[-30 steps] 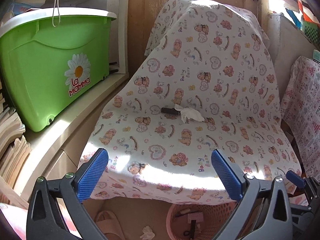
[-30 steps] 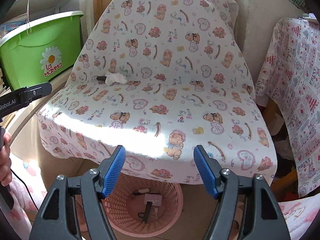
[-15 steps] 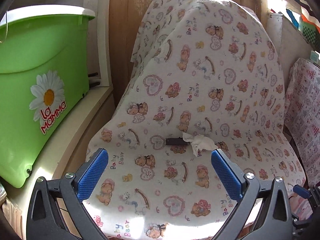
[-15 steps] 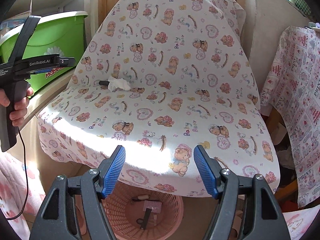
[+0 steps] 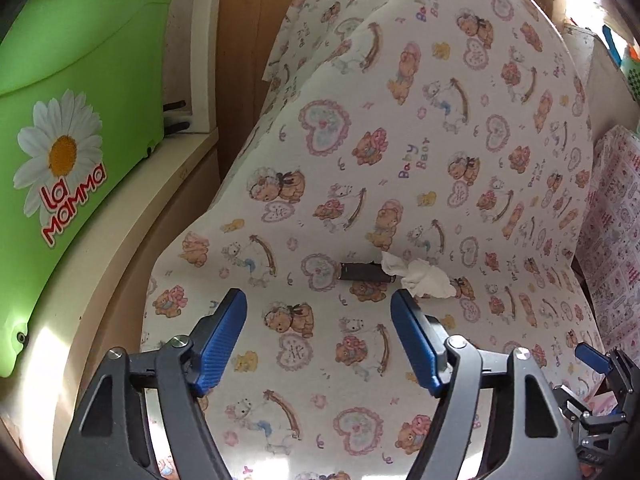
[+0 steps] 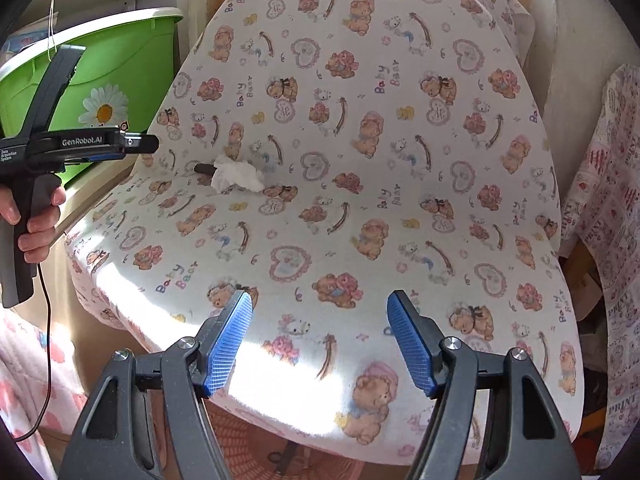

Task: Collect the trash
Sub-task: 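Close the right tool on the white tissue and lift it, then move the left tool to the black cylinder and close on it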

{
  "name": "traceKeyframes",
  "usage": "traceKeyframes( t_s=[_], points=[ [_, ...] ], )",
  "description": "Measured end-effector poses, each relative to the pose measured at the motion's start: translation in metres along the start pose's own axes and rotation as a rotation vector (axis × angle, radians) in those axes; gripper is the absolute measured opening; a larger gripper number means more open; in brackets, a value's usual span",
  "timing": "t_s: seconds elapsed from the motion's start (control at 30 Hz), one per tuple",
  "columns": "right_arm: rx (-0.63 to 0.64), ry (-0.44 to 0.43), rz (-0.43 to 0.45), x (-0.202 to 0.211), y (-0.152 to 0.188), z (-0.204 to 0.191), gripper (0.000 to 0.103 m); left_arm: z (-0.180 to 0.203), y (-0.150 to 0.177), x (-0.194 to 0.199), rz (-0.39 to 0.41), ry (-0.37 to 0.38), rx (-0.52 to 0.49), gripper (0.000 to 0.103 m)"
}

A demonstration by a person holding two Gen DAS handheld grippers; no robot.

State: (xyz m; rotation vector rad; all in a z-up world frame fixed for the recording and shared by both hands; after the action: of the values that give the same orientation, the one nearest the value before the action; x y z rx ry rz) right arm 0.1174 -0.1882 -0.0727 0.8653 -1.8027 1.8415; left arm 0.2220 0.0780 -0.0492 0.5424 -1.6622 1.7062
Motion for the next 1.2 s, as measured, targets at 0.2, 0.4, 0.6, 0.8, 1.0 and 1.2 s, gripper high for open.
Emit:
traceKeyframes(
  t_s=[0.2, 0.4, 0.6, 0.8, 1.0, 1.2],
  points=[
    [0.007, -0.070, -0.026, -0.019, -0.041, -0.008, 0.072, -0.011, -0.007, 0.006, -0.049, 0.052, 0.072, 0.070],
    [0.007, -0.123, -0.124, -0.065, -0.082, -0.047, 0.072, -0.023, -0.011, 0.003, -0.091, 0.037, 0.102, 0.081],
    [0.045, -0.084, -0.188, -0.128, -0.096, -0.082, 0.070, -0.038, -0.009, -0.003, -0.097, 0.039, 0.185, 0.081],
    [0.030, -0.105, -0.196, -0.149, -0.102, -0.087, 0.047, -0.044, -0.012, -0.001, -0.078, 0.032, 0.213, 0.081],
    [0.092, -0.174, -0.121, -0.119, -0.091, -0.069, 0.012, -0.045, -0.009, -0.004, -0.088, 0.045, 0.236, 0.081],
    [0.099, -0.164, -0.119, -0.042, -0.062, -0.022, 0.013, -0.034, -0.006, -0.009, -0.101, 0.037, 0.198, 0.083]
  ],
)
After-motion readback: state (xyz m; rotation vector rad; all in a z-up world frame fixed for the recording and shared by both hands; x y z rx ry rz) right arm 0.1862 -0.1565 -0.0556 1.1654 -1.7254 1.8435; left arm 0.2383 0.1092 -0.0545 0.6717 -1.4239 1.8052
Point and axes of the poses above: each gripper's, at about its wrist camera, not at the fingertips, and x roughly against the way its jaws point, z to its right, y to its underside, the point moved 2 cm from there along -x, roughly the way its jaws point, and after that the axes turned 4 degrees about -x, right-handed, at the moved point
